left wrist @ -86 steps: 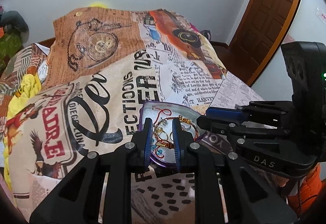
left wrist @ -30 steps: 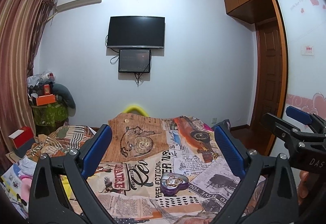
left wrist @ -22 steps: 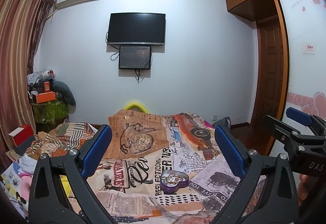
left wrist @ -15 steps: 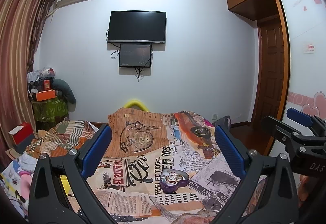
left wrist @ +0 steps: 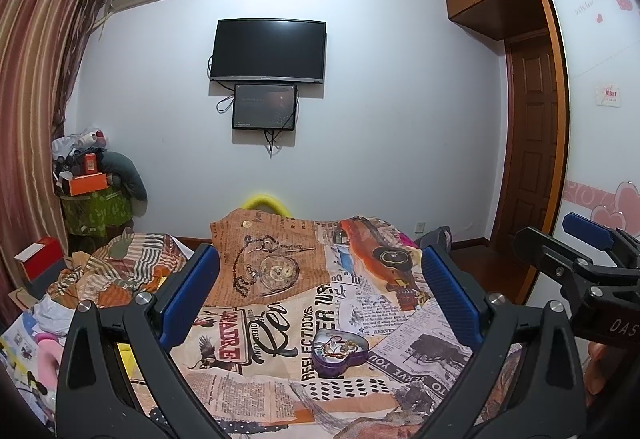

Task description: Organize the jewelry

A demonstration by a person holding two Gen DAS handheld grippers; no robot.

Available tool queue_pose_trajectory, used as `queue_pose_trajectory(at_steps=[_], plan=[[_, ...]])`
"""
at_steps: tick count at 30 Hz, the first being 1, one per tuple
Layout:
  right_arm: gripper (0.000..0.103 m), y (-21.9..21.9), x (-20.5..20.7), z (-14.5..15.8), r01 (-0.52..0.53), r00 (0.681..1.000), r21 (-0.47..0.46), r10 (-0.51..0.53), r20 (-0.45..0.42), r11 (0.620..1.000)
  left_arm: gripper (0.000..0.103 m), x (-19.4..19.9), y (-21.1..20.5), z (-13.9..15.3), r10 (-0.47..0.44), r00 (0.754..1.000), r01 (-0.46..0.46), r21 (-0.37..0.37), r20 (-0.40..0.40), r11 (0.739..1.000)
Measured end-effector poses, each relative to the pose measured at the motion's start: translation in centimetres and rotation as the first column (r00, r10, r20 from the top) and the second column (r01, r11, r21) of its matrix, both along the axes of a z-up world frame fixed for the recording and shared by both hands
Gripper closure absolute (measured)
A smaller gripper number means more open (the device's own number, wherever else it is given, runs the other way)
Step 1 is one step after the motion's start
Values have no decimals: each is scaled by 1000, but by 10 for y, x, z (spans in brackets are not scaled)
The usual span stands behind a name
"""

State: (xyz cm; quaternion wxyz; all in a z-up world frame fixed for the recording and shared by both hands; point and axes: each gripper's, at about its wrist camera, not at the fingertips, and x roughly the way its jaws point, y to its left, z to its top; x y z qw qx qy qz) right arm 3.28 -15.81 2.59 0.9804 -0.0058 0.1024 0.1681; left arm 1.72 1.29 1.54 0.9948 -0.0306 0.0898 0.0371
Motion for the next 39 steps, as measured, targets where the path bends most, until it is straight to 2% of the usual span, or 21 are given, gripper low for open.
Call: queue_pose_trajectory(at_steps=[39], plan=[[2,-1,0,1,3,1000,-3,-3,1,1000,1,3,5,-1,-26,1000,26,-36,-9,999]])
